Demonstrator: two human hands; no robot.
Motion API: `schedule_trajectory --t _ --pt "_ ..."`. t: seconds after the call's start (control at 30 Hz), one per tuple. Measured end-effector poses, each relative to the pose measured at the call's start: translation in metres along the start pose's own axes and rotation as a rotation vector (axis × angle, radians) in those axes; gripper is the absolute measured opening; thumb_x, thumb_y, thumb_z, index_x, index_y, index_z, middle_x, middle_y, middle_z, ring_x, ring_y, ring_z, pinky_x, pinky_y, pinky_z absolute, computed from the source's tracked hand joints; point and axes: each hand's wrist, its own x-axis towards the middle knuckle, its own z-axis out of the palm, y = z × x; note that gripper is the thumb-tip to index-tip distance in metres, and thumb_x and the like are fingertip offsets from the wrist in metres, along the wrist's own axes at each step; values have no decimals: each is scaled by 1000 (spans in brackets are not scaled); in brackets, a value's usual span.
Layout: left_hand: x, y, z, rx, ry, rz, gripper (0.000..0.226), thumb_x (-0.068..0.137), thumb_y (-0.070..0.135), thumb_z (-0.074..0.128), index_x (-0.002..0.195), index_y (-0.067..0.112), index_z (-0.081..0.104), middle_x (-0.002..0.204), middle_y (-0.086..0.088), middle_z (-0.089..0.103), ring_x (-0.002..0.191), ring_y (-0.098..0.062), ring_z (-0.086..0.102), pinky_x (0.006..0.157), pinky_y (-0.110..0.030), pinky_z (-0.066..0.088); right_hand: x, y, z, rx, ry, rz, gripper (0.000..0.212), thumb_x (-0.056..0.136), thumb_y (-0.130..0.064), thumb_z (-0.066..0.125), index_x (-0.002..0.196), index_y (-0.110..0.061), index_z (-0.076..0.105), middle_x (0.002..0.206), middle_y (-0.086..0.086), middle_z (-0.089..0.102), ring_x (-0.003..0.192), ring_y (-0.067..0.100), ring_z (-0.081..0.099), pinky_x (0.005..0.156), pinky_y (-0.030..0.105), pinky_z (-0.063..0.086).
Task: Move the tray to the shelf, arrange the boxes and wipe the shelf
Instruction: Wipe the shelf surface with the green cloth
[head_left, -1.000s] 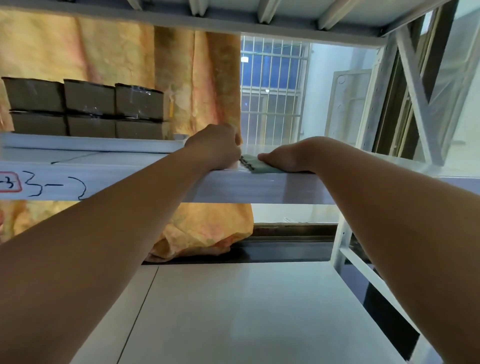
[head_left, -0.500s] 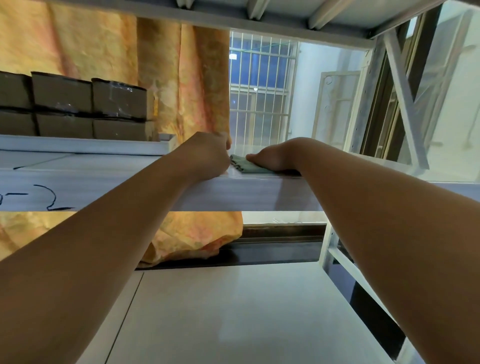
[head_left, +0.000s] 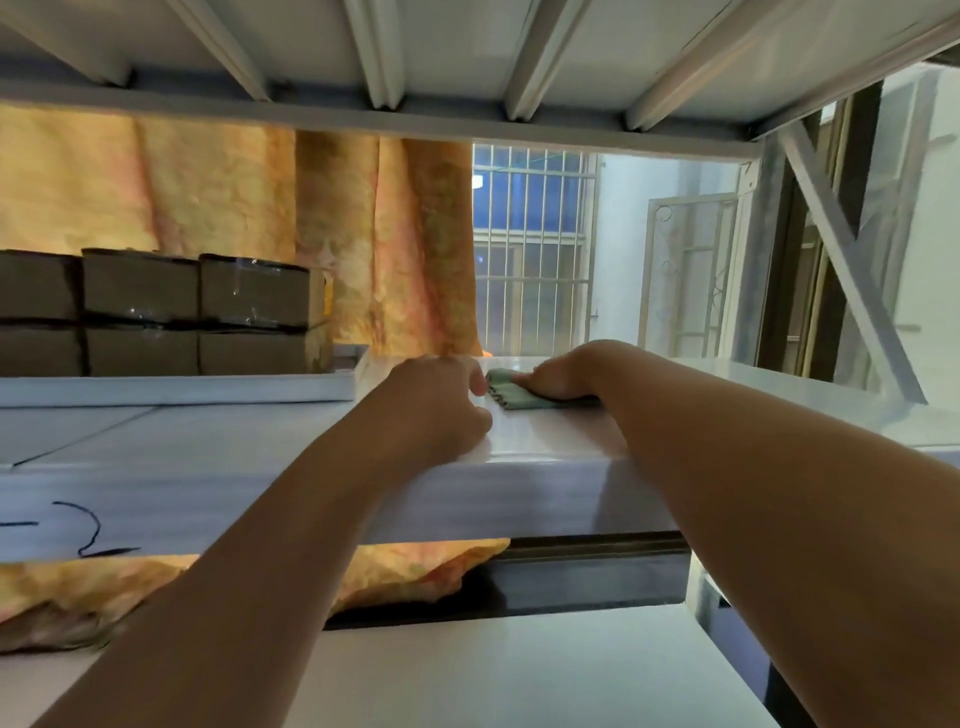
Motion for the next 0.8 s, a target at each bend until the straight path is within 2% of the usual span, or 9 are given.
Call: schedule_trajectory --t 0.1,0.2,0.27,0.33,0.43,0.5,0.67,0.8 --pt "-3 0 0 5 47 -11 33 88 23 57 121 25 56 126 1 57 112 -15 51 80 -23 33 0 3 1 1 46 -40 69 97 -58 20 153 -19 13 159 7 18 144 27 23 113 37 20" --pt "-6 0 -2 -36 108 -34 37 88 7 50 122 22 55 125 -1 57 113 -18 51 81 -24 37 -3 22 -5 50 64 -131 66 97 -57 27 153 -27 10 160 3 13 147 25 15 117 41 11" --pt "-8 0 -4 -85 140 -47 45 86 -4 43 122 20 55 125 -4 58 114 -20 52 84 -27 41 -5 38 -7 26 41 -148 61 96 -58 29 151 -35 17 159 1 18 146 24 17 118 44 10" --pt "-10 -4 -7 -89 179 -57 47 85 -6 39 122 19 55 122 -7 60 112 -23 54 85 -30 45 -9 51 -6 -5 -12 -124 60 91 -67 28 146 -46 23 157 0 24 143 25 25 118 47 16" --pt "-12 -23 -13 143 214 -119 41 90 4 38 124 22 52 124 -9 58 114 -30 52 90 -41 47 -14 54 -5 -9 -62 -121 58 90 -69 22 145 -49 23 156 2 27 141 26 29 117 46 18" --pt "-13 -37 -18 268 218 -180 38 92 7 40 124 22 54 125 -10 57 114 -31 53 89 -41 47 -18 46 -6 -12 -89 -141 55 94 -64 21 146 -48 18 157 3 23 142 26 26 118 45 17" --pt "-9 -45 -20 165 142 -154 46 88 -2 42 126 20 54 132 -8 54 118 -27 52 95 -38 46 -23 24 -4 49 -155 -186 53 93 -63 28 144 -53 20 158 1 20 140 26 29 117 43 22" --pt "-10 -44 -22 144 82 -149 51 89 -2 40 133 22 47 137 -11 49 122 -29 49 98 -41 44 -32 -4 3 25 -151 -338 53 92 -63 29 144 -53 21 159 -3 17 143 22 24 118 44 19"
